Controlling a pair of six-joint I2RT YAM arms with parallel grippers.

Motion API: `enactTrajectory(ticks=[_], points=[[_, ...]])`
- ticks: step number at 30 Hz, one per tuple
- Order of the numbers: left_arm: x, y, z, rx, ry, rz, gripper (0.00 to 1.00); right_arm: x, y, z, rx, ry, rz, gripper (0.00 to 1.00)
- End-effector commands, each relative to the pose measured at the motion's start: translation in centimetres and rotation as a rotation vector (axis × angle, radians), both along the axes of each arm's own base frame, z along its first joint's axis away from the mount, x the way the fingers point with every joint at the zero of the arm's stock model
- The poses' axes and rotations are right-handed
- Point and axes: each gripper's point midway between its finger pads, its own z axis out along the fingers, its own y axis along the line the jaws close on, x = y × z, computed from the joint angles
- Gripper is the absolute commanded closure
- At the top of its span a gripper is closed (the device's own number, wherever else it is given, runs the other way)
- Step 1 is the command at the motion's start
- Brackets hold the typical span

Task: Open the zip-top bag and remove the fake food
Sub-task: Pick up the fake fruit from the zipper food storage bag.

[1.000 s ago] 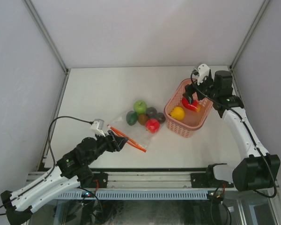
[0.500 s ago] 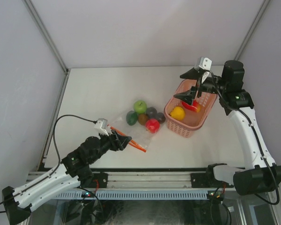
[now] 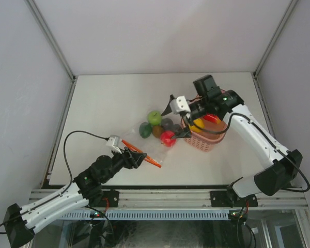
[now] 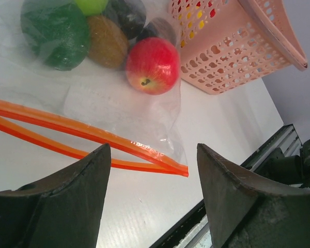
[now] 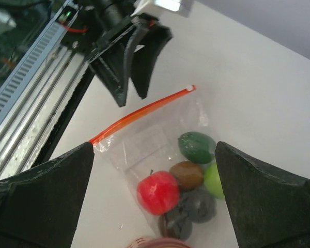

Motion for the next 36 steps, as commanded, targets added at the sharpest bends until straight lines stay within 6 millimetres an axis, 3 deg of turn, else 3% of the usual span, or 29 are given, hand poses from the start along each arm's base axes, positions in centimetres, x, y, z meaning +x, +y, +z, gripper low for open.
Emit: enactTrajectory(ticks=[1, 7, 13, 16, 20, 28, 36], points=[[0.2, -0.5, 1.6, -0.092, -0.099, -0.021, 0.29, -1.5, 0.9, -3.3, -0.118, -0.162, 0.145, 0.00], [-0.4, -0.1, 0.6, -0.108, -0.092, -0.027, 0.28, -0.8, 1.7, -8.3, -0.266, -0.222, 0.206, 0.01], [-0.7, 0.4, -0.6, -0.087, -0.056, -0.018, 0.28, 1.0, 1.1, -11.6, -0.451, -0.299, 0.139, 0.03], [-0.9, 0.5, -1.7, -0.075, -0.035, -0.020, 0.30, 2.3, 0.4, -12.3, -0.522, -0.342, 0.095, 0.05], [-0.9, 0.5, -3.0, -0.065, -0.006, -0.011, 0.40, 4.1, -0.3, -13.7, -0.602, -0.375, 0.059, 0.09], [-0.5, 1.1, -4.6, -0.025, 0.024, 0.029, 0.64, 6.4, 0.7, -16.5, -0.686, -0.374, 0.055, 0.20], [-0.1, 2.7, -6.3, 0.118, 0.112, 0.104, 0.88, 7.4, 0.9, -18.3, -0.735, -0.370, 0.075, 0.26]])
